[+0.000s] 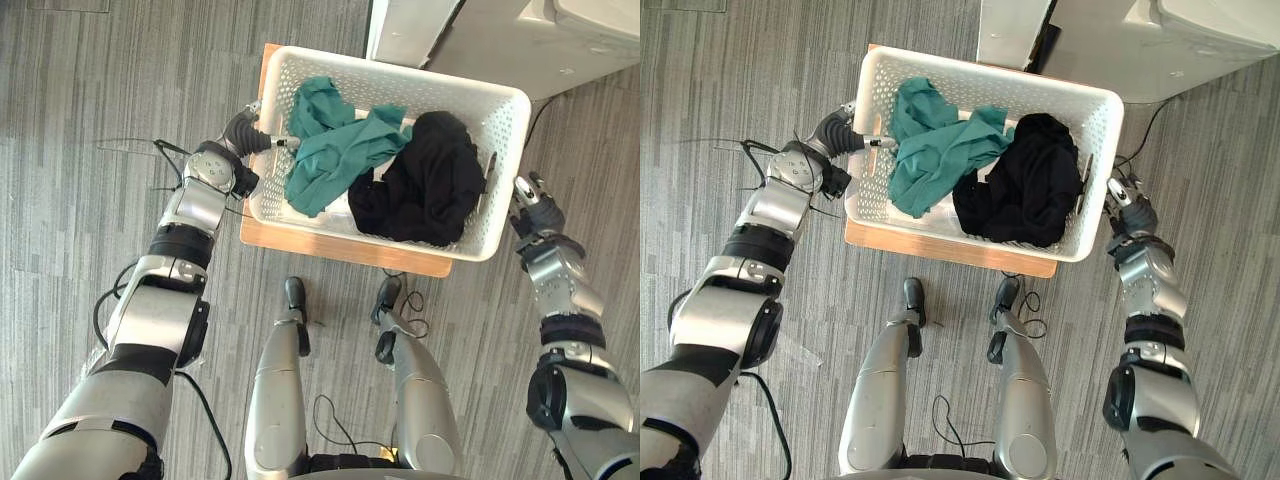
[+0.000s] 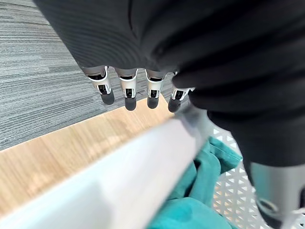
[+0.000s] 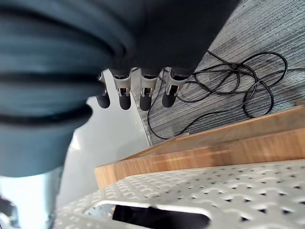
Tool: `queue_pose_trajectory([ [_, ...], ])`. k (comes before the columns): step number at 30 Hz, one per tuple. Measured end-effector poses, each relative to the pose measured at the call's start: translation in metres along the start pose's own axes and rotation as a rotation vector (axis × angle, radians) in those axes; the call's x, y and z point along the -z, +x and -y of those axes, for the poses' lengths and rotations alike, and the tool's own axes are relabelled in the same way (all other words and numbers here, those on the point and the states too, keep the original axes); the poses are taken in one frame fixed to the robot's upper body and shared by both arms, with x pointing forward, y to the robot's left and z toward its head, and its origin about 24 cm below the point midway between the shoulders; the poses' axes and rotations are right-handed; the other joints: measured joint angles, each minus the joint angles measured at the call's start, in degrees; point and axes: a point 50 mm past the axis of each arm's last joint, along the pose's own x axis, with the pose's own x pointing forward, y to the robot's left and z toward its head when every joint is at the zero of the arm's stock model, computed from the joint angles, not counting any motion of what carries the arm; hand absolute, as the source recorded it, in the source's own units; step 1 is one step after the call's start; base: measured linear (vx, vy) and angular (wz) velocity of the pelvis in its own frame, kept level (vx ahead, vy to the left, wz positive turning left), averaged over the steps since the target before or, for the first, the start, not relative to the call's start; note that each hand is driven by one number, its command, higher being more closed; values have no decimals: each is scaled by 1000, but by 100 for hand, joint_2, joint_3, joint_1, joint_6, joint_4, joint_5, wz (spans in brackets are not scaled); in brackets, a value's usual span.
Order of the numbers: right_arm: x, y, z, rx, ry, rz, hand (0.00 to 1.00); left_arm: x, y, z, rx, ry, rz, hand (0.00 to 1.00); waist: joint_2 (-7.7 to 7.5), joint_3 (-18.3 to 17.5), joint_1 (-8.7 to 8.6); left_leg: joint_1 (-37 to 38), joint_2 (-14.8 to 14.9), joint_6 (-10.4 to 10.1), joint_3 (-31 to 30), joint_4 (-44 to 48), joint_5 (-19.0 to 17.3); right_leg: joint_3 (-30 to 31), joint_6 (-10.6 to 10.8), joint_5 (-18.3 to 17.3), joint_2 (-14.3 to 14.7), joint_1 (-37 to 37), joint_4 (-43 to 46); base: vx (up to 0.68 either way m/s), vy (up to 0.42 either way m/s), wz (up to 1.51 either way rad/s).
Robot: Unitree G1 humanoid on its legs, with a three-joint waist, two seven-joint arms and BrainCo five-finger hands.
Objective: Pick up the laundry basket with both hands and put the clothes into the washing machine.
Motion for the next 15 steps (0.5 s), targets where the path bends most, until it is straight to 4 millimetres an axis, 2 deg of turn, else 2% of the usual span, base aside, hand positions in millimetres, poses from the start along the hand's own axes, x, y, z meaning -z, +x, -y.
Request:
queue_pose_trajectory([
  [2,-3,10,-17,-50,-103,-43,0,0,2,-9,-24,3,-20,0,0,0,-6,-48,35,4,-1,-18,35,5,-31,92,64,-5,-130,-46,-33,-6],
  [6,-5,19,-33,-110,-316,-107,0,-4,3,-16,-53,8,-22,0,0,0,28,-123,101,-7,-15,-103,130,-41,-76,205,150,-22,-313,-28,-50,-1],
  [11,-13,23,-35,-105,-475,-138,0,-11,4,-21,-65,13,-4,0,-1,0,88,-157,128,-58,-58,-267,262,-137,-116,248,213,-43,-414,9,-48,5],
  [15,-33,25,-28,-70,-520,-105,0,-12,4,-23,-72,7,6,0,-9,4,144,-185,175,-66,-59,-263,267,-141,-151,282,270,-43,-479,11,-18,-2],
])
